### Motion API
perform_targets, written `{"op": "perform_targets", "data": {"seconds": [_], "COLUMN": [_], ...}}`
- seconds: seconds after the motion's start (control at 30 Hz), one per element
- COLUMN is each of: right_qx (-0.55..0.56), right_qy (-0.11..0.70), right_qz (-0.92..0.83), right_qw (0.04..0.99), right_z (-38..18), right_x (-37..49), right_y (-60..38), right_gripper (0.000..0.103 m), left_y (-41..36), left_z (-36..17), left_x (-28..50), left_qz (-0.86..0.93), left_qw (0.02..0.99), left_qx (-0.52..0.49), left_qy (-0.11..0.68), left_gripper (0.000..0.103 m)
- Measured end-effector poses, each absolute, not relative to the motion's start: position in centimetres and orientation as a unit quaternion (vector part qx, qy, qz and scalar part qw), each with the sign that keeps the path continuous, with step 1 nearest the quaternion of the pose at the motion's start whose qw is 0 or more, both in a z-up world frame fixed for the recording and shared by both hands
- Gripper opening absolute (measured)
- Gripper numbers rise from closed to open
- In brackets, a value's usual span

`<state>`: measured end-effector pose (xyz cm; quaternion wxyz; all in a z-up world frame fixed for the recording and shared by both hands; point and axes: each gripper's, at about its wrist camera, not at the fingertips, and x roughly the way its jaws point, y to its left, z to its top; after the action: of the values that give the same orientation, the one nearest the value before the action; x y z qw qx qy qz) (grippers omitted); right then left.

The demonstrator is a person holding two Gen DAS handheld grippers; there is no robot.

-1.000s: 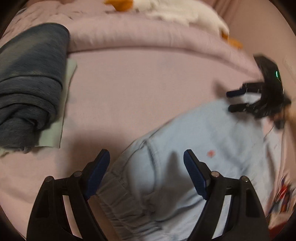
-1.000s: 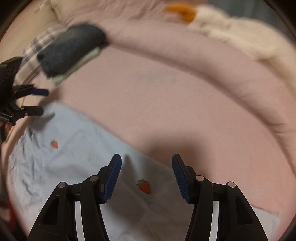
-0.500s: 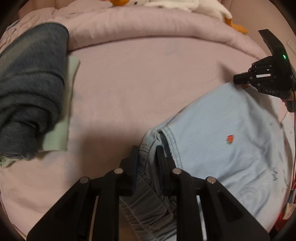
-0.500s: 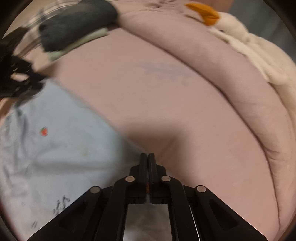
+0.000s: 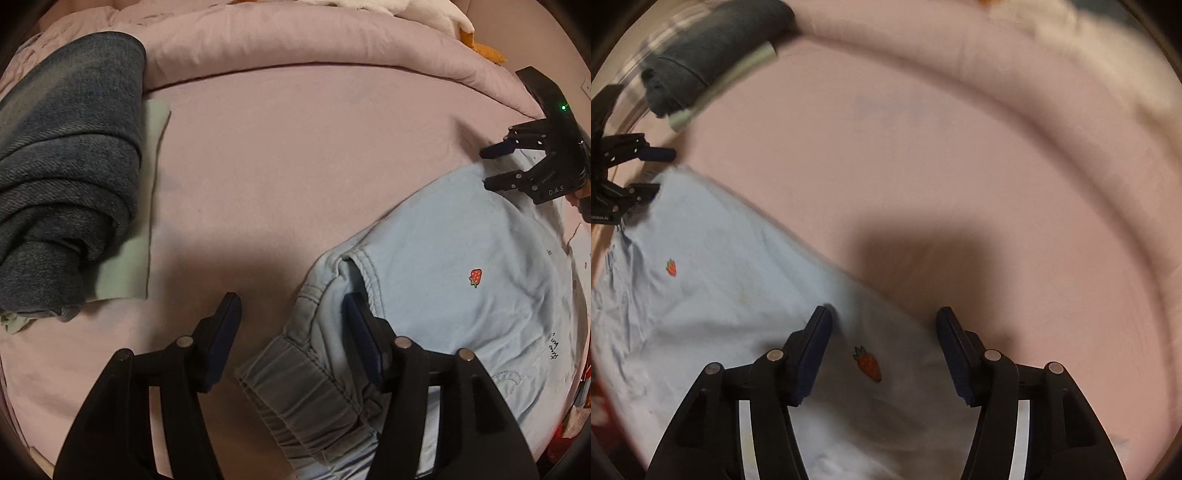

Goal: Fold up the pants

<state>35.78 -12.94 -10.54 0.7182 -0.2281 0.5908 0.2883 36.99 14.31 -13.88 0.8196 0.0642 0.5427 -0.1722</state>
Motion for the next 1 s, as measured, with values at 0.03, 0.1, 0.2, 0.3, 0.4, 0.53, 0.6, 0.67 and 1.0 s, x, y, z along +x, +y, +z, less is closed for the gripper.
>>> {"op": "perform_targets", "data": {"seconds": [0.03,0.1,0.2,0.3,0.4,0.53,0.6,0.67,1.0], "right_qx": [-0.225,-0.222,-0.263,-0.326,-0.352,-0.367,-0.381,-0.387,-0.387], "right_qy": [0.583,0.588,0.574,0.546,0.505,0.435,0.387,0.359,0.307], "right_qz": [0.296,0.297,0.307,0.286,0.245,0.195,0.192,0.187,0.237], "right_qw": [0.722,0.719,0.712,0.716,0.749,0.799,0.817,0.828,0.837], "right_z": [-10.6,-10.3,-9.6,-9.4,-7.4,-2.9,-1.2,-0.4,2.1], "right_x": [35.7,35.6,33.4,30.9,29.1,26.2,22.3,21.4,13.8], "right_y": [-13.0,-13.2,-12.0,-11.3,-11.1,-10.8,-10.6,-10.8,-10.1], "right_gripper": [0.062,0.052,0.013,0.007,0.006,0.006,0.006,0.006,0.006], "left_y": [14.0,13.2,11.2,9.3,8.4,8.5,9.3,11.2,11.1], "left_z": [-13.9,-13.6,-13.1,-12.5,-10.6,-6.7,-5.6,-4.2,-3.6], "left_x": [37.1,37.1,35.8,34.2,32.4,28.9,26.5,23.1,15.7], "left_qz": [-0.172,-0.184,-0.17,-0.134,-0.103,-0.069,-0.058,-0.049,-0.147], "left_qw": [0.819,0.813,0.816,0.828,0.847,0.873,0.881,0.893,0.896], "left_qx": [0.068,0.078,0.132,0.193,0.227,0.256,0.274,0.277,0.248], "left_qy": [0.544,0.547,0.536,0.509,0.47,0.408,0.381,0.352,0.339], "left_gripper": [0.056,0.037,0.023,0.018,0.017,0.016,0.013,0.011,0.019]}}
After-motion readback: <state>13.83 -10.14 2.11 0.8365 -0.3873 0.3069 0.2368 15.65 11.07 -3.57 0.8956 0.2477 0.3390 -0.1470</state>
